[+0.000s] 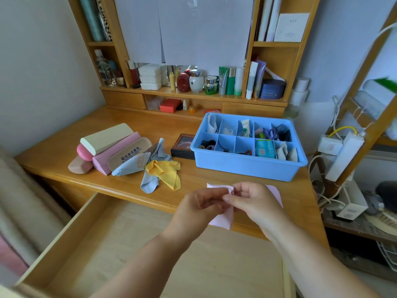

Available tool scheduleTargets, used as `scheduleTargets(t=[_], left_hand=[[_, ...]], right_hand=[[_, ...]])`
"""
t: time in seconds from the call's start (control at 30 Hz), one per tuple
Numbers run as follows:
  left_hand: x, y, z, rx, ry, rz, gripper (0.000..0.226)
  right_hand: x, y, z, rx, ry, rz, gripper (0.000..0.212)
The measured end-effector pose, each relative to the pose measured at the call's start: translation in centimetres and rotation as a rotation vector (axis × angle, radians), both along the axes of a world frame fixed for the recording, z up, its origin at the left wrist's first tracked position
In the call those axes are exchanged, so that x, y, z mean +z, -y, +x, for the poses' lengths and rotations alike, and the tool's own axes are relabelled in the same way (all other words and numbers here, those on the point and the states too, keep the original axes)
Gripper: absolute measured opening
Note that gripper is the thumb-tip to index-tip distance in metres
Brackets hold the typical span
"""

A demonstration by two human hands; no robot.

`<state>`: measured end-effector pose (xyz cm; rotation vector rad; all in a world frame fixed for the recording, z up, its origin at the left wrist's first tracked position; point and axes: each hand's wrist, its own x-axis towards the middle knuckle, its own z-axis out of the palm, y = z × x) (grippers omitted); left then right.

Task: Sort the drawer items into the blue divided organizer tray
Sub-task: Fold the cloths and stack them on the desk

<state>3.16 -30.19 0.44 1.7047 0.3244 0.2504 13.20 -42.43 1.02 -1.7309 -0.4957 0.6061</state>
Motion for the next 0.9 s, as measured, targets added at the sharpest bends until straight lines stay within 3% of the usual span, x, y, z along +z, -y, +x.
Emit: scheduleTargets(t=[0.03,0.1,0.17,0.2,0.23,0.33,0.57,0.67,0.73,0.83,0.9], left_hand=[[0.2,-0.2,-0.1,0.025,0.007,0.034,0.038],[0.5,-0.7,-0.2,0.122,0.071,0.349,0.039],[0.7,-1.2,0.0,0.055,0.122,0.661,0.054],[0.8,-1.2,0.2,-0.013,0.073,0.703,0.057],[1.0,-1.2,0.3,-0.064,-0.007,0.666,0.052],[1.1,-1.6,0.9,-0.09,-0.119,0.577,0.009],[0.7,-2.7,3.0,0.129,0.01,0.348,0.015],[-1.2,-3.2,3.2,0.088,0.14,0.585,0.025],[-3.2,-3.5,2.9,-0.035,0.109,0.791,0.017],[-5.0,-3.7,2.3,-0.091,0.071,0.939,0.019],[-5.0,-3.8,2.4,-0.042,0.151,0.968,0.024]], right_hand=[[0.1,0.4,0.0,-0.016,0.026,-0.015,0.004],[0.4,1.0,0.1,-0.019,0.106,-0.075,0.009],[1.0,1.7,0.3,0.05,0.144,-0.133,0.011],[1.2,2.0,0.4,0.089,0.148,-0.154,0.011],[1.4,2.3,0.5,0.111,0.148,-0.173,0.01],[1.6,3.1,1.5,0.097,0.19,-0.251,0.008],[1.8,1.8,3.4,0.078,0.317,-0.198,0.011],[-0.4,1.1,3.9,0.066,0.608,-0.318,0.013],[-2.3,0.9,3.6,0.138,0.848,-0.446,0.009],[-4.8,0.8,3.2,0.361,0.913,-0.459,0.015],[-5.5,0.8,3.4,0.348,0.988,-0.462,0.016]])
